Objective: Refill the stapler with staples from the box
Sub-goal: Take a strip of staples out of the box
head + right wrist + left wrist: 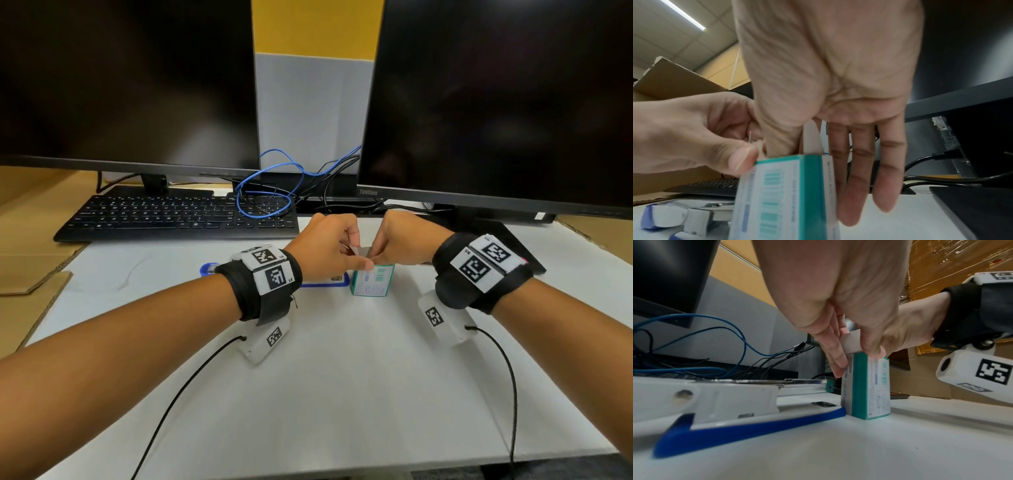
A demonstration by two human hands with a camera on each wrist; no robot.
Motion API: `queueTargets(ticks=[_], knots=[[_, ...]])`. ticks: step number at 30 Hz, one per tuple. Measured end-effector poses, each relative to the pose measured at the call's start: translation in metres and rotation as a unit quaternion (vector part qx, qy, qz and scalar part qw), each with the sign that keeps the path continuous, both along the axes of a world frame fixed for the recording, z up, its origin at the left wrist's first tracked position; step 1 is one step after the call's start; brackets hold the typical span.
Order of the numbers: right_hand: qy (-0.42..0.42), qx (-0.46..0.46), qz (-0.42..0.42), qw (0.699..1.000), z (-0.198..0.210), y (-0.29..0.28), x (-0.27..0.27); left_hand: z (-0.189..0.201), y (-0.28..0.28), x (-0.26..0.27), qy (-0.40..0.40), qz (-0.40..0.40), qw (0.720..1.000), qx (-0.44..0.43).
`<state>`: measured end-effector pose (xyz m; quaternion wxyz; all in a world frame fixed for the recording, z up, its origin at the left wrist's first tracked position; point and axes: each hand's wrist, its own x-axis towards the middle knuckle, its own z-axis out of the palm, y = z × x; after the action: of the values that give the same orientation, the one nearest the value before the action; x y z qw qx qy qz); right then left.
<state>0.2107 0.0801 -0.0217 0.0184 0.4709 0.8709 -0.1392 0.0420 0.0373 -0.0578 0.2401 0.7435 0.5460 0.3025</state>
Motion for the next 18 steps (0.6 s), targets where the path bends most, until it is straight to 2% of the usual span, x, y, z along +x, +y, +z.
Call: queueTargets(ticks=[9, 18], knots=[[-0.005, 0.004, 0.025, 1.000, 0.0012, -0.0020, -0.0059, -0.0025, 0.0022, 0.0014, -0.027, 0.010, 1.000, -0.013], [0.019, -0.004, 0.035, 0.999, 0.0018, -0.0047, -0.0069, 0.0022, -0.0014, 0.0038, -0.002, 0.021, 1.000, -0.015]])
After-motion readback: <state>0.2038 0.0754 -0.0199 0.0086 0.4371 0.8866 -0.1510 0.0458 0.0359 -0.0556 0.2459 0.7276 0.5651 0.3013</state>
